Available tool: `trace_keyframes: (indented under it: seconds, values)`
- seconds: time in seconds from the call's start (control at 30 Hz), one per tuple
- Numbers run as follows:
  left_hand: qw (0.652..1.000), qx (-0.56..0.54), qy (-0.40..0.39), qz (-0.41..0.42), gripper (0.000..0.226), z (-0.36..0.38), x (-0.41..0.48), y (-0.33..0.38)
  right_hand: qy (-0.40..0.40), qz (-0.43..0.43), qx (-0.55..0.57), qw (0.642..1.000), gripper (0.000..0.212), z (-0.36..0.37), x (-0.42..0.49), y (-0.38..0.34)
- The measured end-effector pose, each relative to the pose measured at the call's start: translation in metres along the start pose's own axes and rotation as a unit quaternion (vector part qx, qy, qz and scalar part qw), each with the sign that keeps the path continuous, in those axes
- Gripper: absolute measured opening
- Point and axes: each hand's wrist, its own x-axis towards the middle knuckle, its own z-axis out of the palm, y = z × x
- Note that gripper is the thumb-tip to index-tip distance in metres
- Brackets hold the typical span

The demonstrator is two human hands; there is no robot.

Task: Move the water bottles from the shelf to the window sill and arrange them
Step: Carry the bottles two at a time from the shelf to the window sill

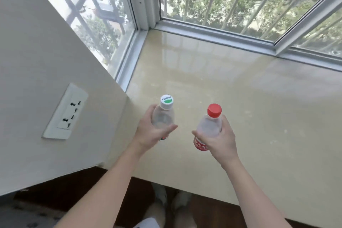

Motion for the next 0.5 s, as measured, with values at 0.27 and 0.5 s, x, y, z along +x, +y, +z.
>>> trace_keyframes:
  seconds: [0.27,0.5]
  values:
    - [0.997,0.071,-0.008,0.027,0.068,0.012,0.081,-0.053,0.029,-0.033,-0.002,0.999,0.062,0.032,0.082,0.052]
    - [0.992,0.105,0.003,0.064,0.064,0.016,0.123,-0.070,0.033,-0.078,-0.002,0.996,0.061,0.049,0.120,0.063]
